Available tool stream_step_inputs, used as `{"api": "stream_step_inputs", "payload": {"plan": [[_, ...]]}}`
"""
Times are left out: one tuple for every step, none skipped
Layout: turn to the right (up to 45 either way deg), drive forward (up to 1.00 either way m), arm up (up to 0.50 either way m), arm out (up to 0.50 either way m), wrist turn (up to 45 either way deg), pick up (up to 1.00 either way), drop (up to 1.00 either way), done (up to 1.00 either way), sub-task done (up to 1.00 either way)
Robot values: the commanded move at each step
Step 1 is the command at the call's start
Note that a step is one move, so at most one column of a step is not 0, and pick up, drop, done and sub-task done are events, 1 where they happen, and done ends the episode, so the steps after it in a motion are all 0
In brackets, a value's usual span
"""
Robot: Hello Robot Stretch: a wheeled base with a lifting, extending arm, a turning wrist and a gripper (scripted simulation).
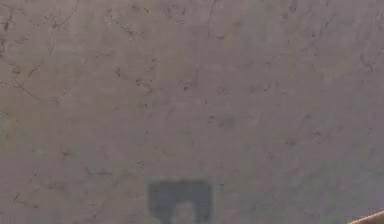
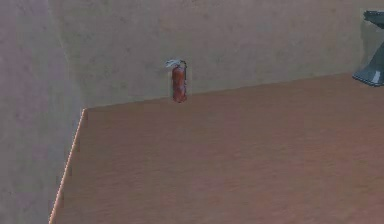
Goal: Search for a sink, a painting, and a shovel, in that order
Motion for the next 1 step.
{"api": "stream_step_inputs", "payload": {"plan": [[-45.0,0.0,0.0,0.0,0.0,0.0,0.0,0.0,0.0]]}}
